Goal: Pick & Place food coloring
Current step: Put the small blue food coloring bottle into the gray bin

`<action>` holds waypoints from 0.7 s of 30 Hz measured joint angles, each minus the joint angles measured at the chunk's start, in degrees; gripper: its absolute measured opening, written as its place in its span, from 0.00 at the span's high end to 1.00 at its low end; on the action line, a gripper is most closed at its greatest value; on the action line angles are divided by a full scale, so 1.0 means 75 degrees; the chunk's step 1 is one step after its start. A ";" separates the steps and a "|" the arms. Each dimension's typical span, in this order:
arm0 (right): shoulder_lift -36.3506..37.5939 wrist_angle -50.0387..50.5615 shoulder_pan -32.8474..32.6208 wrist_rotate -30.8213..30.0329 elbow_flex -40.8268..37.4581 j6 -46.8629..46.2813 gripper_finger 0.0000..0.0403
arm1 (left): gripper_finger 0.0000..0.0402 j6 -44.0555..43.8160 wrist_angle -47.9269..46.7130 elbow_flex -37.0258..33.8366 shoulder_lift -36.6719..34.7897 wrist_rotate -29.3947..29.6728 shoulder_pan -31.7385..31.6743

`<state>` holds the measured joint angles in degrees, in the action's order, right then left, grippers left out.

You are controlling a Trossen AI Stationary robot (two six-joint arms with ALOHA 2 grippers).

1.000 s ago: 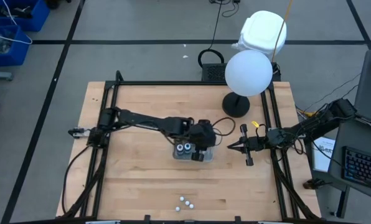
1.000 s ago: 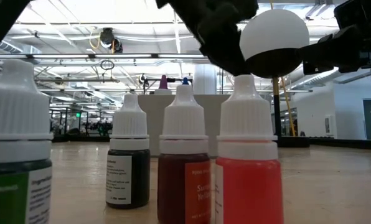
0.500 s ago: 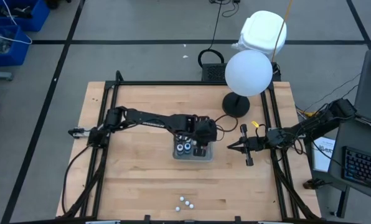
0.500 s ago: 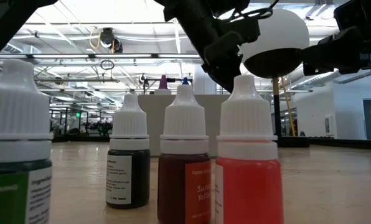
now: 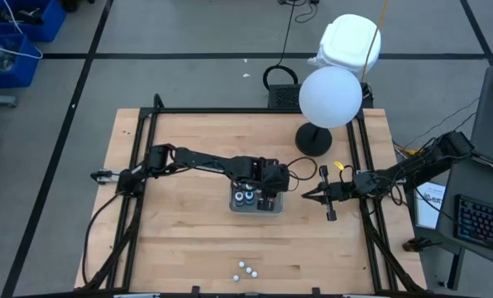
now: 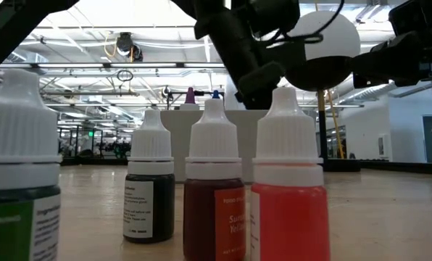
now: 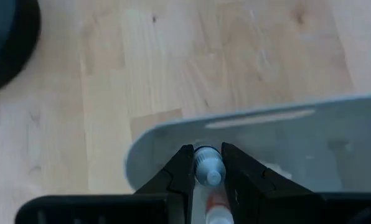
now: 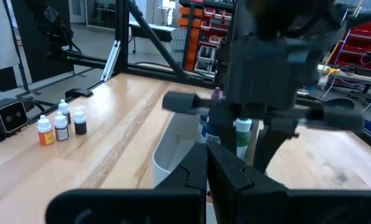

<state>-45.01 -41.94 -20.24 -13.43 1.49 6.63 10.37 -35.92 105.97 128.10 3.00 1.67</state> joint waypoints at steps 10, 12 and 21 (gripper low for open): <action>0.0000 -0.0004 0.0001 0.0000 -0.0002 0.0000 1.00 | 0.83 -0.0023 -0.0032 -0.0010 0.0265 0.0000 0.0000; 0.0000 -0.0004 0.0001 0.0000 -0.0002 0.0000 1.00 | 0.83 -0.0016 -0.0037 -0.0002 0.0321 0.0000 -0.0014; 0.0003 0.0019 -0.0001 0.0000 0.0000 -0.0190 1.00 | 0.83 -0.0049 -0.0082 -0.0015 0.0424 -0.0026 -0.0112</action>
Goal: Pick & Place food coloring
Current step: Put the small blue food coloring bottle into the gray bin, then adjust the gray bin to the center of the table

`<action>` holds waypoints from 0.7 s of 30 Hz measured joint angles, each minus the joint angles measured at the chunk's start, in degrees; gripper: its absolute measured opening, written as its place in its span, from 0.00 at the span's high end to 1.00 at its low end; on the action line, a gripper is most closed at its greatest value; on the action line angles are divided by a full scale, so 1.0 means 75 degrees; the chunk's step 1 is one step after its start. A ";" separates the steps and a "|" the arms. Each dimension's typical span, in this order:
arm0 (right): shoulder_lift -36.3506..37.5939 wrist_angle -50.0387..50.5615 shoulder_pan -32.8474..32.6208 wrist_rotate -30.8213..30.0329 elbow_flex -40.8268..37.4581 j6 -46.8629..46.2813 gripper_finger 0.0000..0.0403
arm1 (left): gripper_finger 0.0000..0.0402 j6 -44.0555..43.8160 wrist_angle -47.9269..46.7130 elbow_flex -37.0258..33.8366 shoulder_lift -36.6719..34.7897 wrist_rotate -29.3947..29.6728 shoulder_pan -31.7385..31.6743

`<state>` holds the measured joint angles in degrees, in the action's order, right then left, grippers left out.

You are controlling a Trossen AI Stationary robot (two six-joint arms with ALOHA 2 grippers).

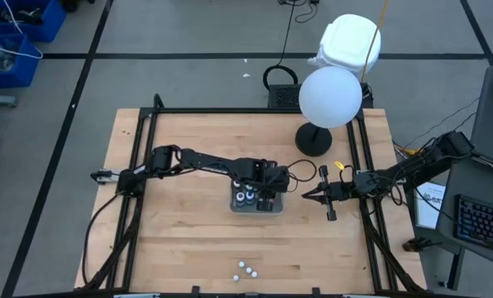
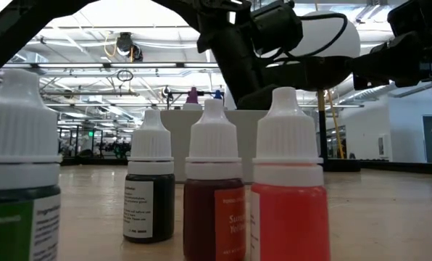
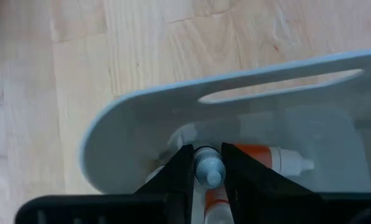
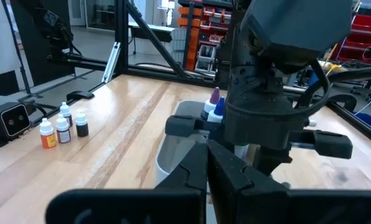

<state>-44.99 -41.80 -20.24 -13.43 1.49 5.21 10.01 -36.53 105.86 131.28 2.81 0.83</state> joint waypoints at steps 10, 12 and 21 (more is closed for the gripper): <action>0.0000 0.0005 0.0000 0.0000 0.0000 -0.0146 1.00 | 0.62 0.0317 0.0019 0.0017 -0.0030 0.0122 0.0052; -0.0001 0.0003 0.0001 0.0000 0.0000 -0.0149 1.00 | 0.57 0.0394 0.0015 0.0056 -0.0115 0.0388 0.0120; 0.0000 0.0006 -0.0001 0.0003 0.0001 -0.0149 1.00 | 0.46 0.0495 -0.0912 0.0077 -0.1515 0.0980 0.0628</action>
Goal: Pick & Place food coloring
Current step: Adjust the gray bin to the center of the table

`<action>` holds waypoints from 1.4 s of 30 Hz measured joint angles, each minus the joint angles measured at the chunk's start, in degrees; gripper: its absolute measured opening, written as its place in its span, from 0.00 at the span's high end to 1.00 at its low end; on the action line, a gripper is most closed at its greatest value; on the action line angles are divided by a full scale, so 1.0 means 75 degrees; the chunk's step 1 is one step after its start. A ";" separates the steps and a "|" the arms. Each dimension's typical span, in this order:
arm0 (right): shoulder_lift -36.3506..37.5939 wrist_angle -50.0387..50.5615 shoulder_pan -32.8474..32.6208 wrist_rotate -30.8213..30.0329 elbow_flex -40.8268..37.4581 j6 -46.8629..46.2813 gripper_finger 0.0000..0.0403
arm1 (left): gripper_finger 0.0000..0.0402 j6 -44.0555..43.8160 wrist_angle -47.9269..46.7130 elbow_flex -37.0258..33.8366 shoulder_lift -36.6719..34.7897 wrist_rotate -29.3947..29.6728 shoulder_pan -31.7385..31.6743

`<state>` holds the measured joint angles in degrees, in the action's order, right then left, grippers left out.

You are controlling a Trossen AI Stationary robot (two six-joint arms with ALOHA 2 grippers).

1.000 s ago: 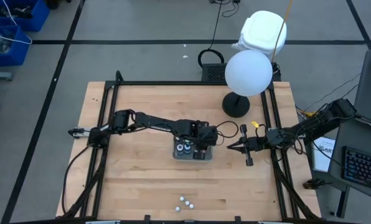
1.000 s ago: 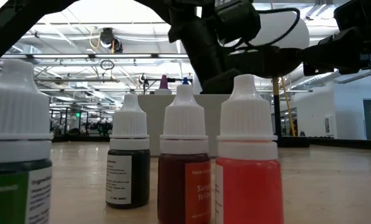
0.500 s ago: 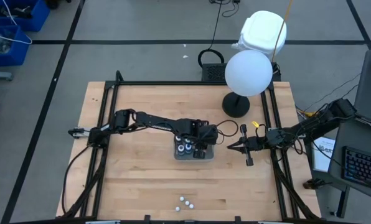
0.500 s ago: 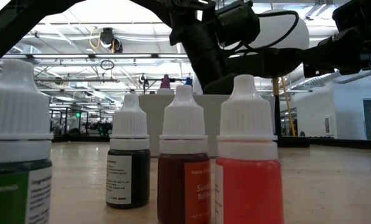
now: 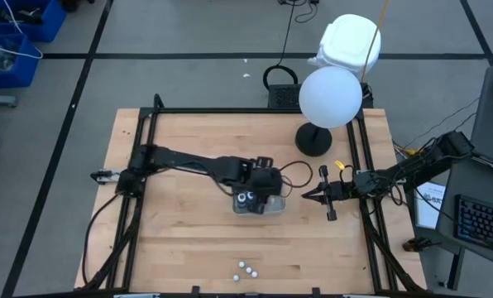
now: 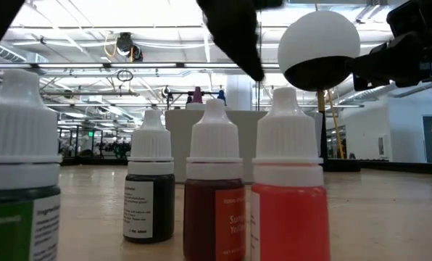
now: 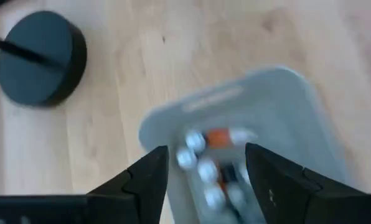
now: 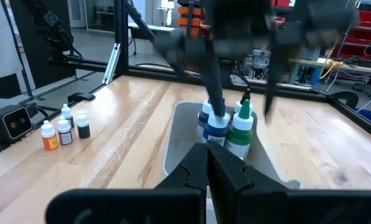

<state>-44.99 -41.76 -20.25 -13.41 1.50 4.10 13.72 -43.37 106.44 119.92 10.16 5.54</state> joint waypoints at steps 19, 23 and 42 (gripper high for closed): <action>-0.0006 0.0425 0.0000 -0.0221 -0.0003 -0.0908 1.00 | 0.99 -0.3601 0.2683 -0.6976 -0.4726 0.1897 0.1940; -0.0006 0.0548 0.0050 -0.1260 0.0000 -0.1063 1.00 | 0.99 -0.4421 0.4337 -0.8447 -0.5263 0.2507 0.2011; -0.2923 0.0228 0.0901 -0.0775 0.0173 -0.3072 1.00 | 0.99 -0.4850 0.8002 -1.0035 -0.4182 0.2124 0.1905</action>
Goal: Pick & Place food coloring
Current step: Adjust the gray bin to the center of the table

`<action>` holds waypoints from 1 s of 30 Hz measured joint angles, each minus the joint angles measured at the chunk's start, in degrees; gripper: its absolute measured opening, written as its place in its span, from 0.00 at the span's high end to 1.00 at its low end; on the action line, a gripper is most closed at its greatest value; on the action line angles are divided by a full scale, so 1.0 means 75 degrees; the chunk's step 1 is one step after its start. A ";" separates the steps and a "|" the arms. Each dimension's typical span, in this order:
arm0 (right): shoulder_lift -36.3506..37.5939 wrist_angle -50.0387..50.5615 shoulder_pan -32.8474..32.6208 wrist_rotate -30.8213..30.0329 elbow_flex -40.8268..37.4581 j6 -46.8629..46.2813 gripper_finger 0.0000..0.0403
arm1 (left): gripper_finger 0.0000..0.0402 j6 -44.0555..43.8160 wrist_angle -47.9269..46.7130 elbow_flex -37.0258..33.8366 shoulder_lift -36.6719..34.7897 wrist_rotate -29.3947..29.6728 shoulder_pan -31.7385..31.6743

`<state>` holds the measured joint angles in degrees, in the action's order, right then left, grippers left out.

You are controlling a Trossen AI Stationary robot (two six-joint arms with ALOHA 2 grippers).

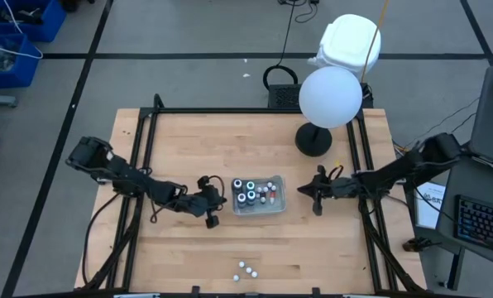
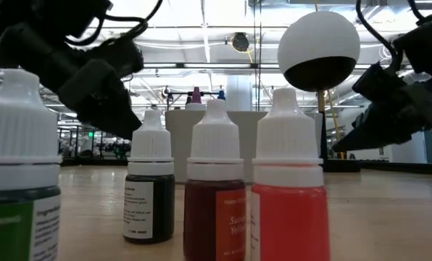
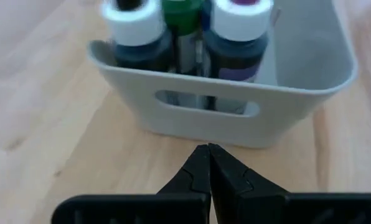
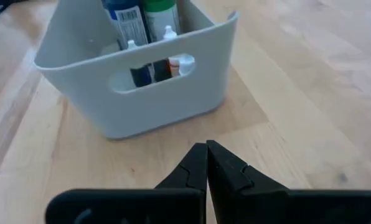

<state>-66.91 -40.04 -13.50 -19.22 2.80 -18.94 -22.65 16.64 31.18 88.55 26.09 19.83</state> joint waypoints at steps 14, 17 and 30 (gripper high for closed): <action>-0.2891 -0.0670 0.0369 0.0691 0.1732 0.0826 1.00 | 0.99 -0.0075 0.0514 0.0093 0.1043 -0.0473 -0.0240; -0.3310 -0.0526 0.0414 0.1019 0.2080 0.0905 1.00 | 0.99 0.0017 0.0597 0.0099 0.1040 -0.0478 -0.0250; -0.4061 -0.0403 0.0455 0.1571 0.2765 0.1032 1.00 | 0.98 0.0198 0.0596 0.0087 0.1040 -0.0513 -0.0247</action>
<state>-97.37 -43.06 -10.09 -7.44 23.53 -11.20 -21.17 21.11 31.83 96.36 22.24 17.98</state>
